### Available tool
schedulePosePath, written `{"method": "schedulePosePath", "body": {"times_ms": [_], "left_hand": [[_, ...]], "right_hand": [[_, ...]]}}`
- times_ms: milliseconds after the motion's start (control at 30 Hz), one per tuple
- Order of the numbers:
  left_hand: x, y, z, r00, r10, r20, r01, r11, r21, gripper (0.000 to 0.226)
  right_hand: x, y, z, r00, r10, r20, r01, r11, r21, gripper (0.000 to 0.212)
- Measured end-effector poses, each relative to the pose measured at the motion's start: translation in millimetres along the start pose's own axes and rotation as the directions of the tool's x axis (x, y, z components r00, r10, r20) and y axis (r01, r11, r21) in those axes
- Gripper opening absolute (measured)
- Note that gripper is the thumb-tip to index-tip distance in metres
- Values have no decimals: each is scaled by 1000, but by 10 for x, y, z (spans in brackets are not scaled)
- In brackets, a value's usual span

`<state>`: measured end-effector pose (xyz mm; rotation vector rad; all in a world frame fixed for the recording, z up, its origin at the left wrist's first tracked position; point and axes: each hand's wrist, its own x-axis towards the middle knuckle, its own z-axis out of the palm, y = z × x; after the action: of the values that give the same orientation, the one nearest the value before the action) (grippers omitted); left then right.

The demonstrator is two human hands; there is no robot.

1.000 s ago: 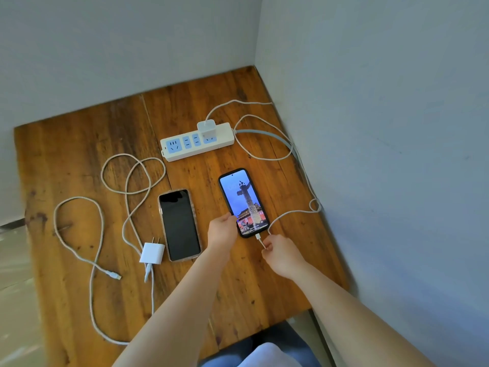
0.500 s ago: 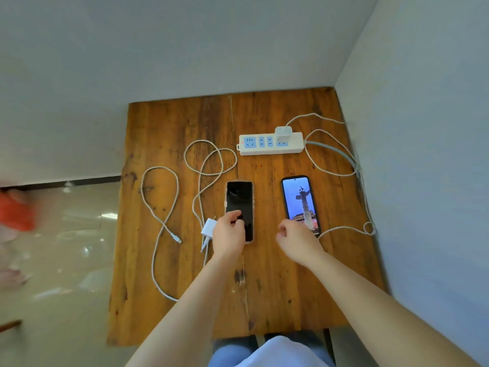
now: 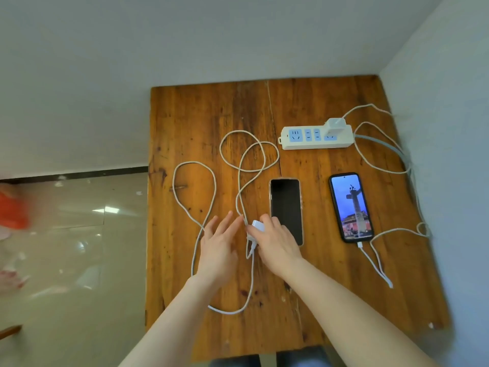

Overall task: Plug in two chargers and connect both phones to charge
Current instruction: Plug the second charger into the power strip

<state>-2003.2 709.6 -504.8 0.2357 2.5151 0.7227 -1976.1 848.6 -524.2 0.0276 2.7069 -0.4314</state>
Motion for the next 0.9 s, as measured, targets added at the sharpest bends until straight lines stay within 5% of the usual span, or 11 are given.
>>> {"method": "schedulePosePath", "body": {"times_ms": [200,267,367,467,667,900], "left_hand": [[329,-14,-95,987,133,86,-144,980,134,83],[480,18,-130,975,202,90,-214,963,164,71],[740,147,-218,964,263,30,-265,957,116,23],[949,349,-310,977,211,-33,-213,975,-70,25],[1312,795,-379,994,5,-110,-46,926,-376,23],[1630,1035,-186,955,293,-51,-291,956,43,41]], "right_hand": [[-13,179,-158,993,-6,-117,31,978,207,50],[11,259,-335,987,25,-160,29,946,324,54],[206,422,-690,953,189,-237,-38,850,526,51],[561,704,-1110,902,368,-226,-130,730,671,45],[1162,1246,-1710,946,292,-139,-189,847,496,46],[1583,1466,-1949,989,120,-92,-88,951,295,41]]}}
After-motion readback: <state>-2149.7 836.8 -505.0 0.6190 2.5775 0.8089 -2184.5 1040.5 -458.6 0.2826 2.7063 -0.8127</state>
